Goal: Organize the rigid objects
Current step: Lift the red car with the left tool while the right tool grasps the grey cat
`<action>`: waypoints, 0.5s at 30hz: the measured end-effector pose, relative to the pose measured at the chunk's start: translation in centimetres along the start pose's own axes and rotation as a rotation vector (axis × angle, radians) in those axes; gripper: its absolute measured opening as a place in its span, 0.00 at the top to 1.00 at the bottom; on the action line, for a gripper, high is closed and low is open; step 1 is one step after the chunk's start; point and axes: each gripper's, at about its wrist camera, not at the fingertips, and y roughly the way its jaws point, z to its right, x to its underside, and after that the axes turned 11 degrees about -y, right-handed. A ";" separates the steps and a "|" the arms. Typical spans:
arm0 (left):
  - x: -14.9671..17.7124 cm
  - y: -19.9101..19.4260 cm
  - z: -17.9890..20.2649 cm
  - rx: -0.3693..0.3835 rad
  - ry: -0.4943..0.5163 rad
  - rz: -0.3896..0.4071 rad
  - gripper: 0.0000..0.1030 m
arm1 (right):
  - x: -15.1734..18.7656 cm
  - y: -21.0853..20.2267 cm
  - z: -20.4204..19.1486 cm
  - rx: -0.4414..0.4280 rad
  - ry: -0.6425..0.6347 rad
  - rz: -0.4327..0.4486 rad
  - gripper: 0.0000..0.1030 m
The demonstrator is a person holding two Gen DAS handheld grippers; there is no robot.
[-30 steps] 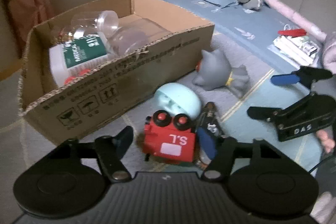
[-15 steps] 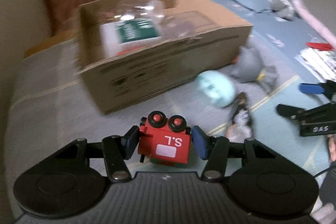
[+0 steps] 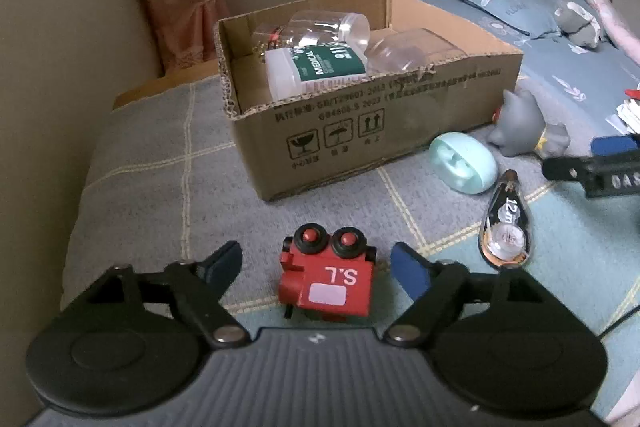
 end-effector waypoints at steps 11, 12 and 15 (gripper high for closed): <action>0.1 -0.1 0.0 0.016 0.028 -0.004 0.19 | 0.3 -0.6 3.2 0.064 0.083 0.003 0.00; 0.2 -0.1 0.1 0.019 0.032 -0.003 0.19 | 0.3 -0.7 3.2 0.072 0.078 0.007 0.00; 0.3 0.1 0.2 0.018 0.050 -0.006 0.19 | 0.0 -0.7 2.7 0.077 0.055 0.008 0.00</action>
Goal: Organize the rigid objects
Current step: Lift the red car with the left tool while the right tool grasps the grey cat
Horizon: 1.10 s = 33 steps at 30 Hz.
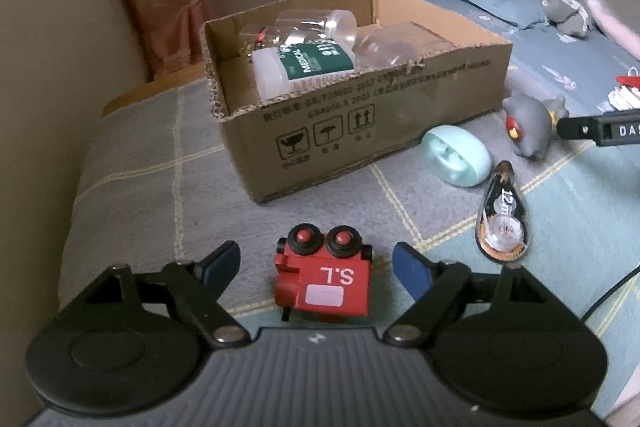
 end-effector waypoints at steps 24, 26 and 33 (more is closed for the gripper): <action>0.3 1.4 -0.5 0.048 0.010 -0.011 0.23 | -1.2 2.5 -4.1 -0.120 -0.213 0.039 0.00; 0.3 1.5 -0.6 0.052 0.005 -0.023 0.23 | -1.5 2.7 -4.1 -0.122 -0.216 0.042 0.01; 0.0 1.4 -1.0 0.078 -0.017 -0.049 0.41 | -2.2 3.3 -4.1 -0.141 -0.220 0.036 0.11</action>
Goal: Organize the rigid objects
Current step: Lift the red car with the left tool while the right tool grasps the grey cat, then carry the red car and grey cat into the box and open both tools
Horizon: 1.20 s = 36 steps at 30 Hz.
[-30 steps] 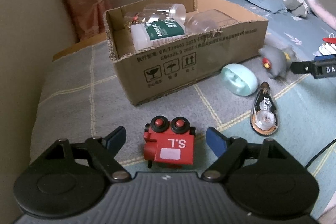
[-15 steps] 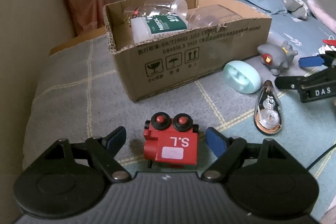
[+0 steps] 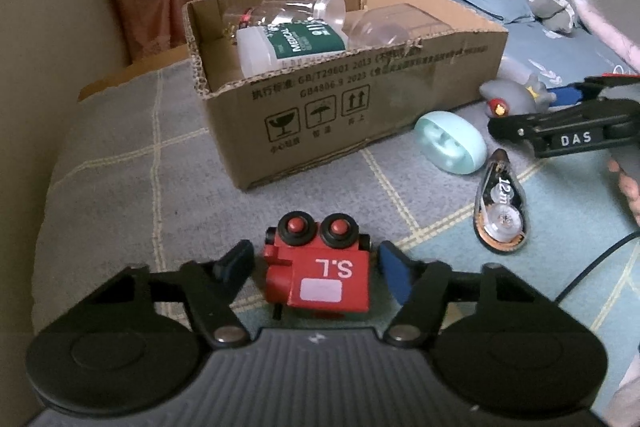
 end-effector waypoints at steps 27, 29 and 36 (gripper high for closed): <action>-1.9 -3.0 0.1 0.043 0.077 -0.041 0.47 | -2.8 -5.3 1.0 -0.073 -0.091 0.018 0.25; -2.2 -3.5 0.2 0.046 0.080 -0.039 0.47 | -3.5 -5.9 1.0 -0.082 -0.100 0.037 0.25; -4.1 -5.7 0.3 0.069 0.080 -0.008 0.47 | -6.7 -6.6 0.9 -0.098 -0.157 0.100 0.25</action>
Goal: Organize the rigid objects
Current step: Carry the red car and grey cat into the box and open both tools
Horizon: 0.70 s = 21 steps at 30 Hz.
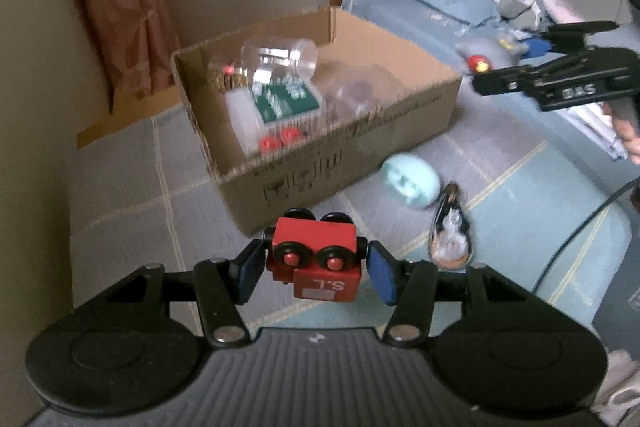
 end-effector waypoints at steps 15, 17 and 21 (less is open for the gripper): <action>-7.8 -0.4 0.1 -0.028 0.050 0.106 0.47 | -6.6 6.6 1.2 -0.044 -0.027 0.016 0.24; -9.0 0.2 -0.1 -0.035 0.056 0.116 0.47 | -6.9 7.3 1.5 -0.057 -0.017 0.017 0.19; -11.3 1.4 -0.3 -0.038 0.054 0.125 0.47 | -6.7 7.2 1.8 -0.057 0.001 0.049 0.00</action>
